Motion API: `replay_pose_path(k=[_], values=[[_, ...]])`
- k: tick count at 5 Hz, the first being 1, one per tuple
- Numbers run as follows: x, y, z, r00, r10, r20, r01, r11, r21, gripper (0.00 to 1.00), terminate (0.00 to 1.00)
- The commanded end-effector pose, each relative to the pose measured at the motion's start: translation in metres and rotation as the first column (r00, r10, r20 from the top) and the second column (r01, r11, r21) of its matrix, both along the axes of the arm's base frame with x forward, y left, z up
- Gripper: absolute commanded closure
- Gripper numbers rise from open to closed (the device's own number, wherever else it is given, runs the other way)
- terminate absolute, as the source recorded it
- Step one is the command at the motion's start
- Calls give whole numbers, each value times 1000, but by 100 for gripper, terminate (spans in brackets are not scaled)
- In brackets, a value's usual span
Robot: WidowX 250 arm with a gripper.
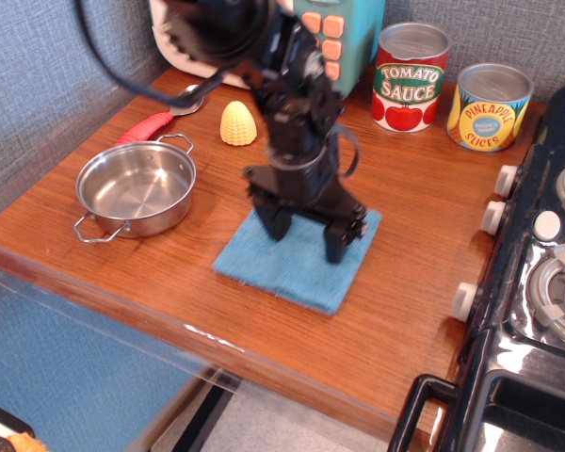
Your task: Move the blue towel to the front edge of the table
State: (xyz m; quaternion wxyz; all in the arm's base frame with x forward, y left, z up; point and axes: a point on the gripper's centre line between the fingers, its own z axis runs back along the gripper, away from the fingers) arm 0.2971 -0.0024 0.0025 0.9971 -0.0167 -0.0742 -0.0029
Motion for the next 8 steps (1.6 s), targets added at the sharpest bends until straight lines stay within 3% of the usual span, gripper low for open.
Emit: replay_pose_path(k=[1, 2, 3, 4, 5, 6, 8], values=[[-61, 21, -4, 997, 34, -75, -35, 999, -10, 0, 0], [-58, 32, 6, 995, 64, -72, -67, 997, -37, 0, 0], [-27, 28, 31, 996, 61, -62, -68, 991, -119, 0, 0], [-10, 15, 72, 999, 29, -22, -33, 979, -201, 0, 0], [-16, 4, 106, 999, -31, 29, 37, 976, -216, 0, 0], [-27, 7, 118, 997, -64, 31, 68, 984, -167, 0, 0], [-28, 25, 116, 999, -33, 39, 36, 997, -71, 0, 0]])
